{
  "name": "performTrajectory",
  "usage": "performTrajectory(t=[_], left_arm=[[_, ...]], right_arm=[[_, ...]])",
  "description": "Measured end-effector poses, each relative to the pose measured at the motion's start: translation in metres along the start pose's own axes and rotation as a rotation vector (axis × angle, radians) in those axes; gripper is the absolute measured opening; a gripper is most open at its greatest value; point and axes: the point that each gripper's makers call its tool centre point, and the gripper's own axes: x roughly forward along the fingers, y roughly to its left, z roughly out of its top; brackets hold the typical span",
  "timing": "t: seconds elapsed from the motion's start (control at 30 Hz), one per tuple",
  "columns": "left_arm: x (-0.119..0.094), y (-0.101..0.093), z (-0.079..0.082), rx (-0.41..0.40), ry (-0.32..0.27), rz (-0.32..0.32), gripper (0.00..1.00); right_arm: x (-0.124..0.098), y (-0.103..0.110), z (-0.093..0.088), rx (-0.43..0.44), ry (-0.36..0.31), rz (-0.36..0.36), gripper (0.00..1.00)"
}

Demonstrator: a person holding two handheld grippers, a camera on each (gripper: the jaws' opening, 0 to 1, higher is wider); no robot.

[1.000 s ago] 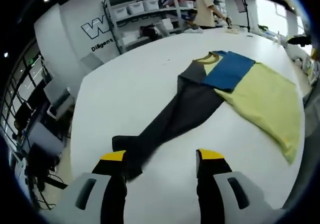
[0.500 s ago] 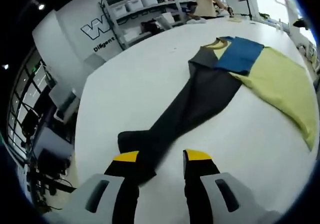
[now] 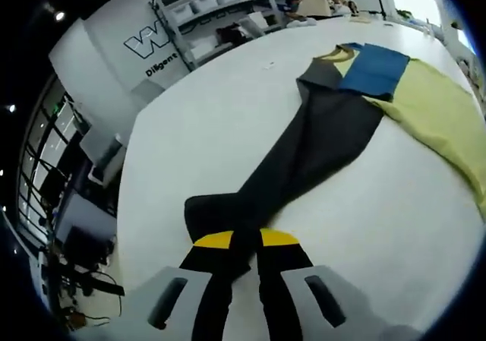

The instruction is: Fold the garment on the visible template until the final outline fits inside the template.

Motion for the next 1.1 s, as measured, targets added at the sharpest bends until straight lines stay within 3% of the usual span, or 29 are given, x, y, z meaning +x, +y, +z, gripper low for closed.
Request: performTrajectory(t=[0.07, 0.43, 0.5, 0.87, 1.0, 1.1], left_arm=[[-0.001, 0.003, 0.006, -0.022, -0.031, 0.015, 0.0], [-0.024, 0.006, 0.018, -0.063, -0.048, -0.018, 0.0], [-0.03, 0.001, 0.02, -0.072, -0.029, -0.058, 0.0], [-0.054, -0.008, 0.047, -0.069, -0.037, -0.119, 0.0], [-0.054, -0.01, 0.06, -0.043, -0.018, -0.146, 0.0], [-0.047, -0.01, 0.063, -0.07, 0.019, -0.175, 0.0]], right_arm=[[0.0, 0.0, 0.0, 0.001, 0.001, -0.001, 0.7], [0.005, 0.004, 0.0, -0.025, 0.012, 0.012, 0.69], [0.005, 0.004, 0.0, -0.027, 0.011, 0.014, 0.68], [0.0, 0.002, -0.003, -0.036, 0.017, 0.002, 0.68], [0.0, 0.002, -0.004, -0.039, 0.023, 0.0, 0.68], [0.001, 0.003, -0.003, -0.041, 0.021, 0.004, 0.67]])
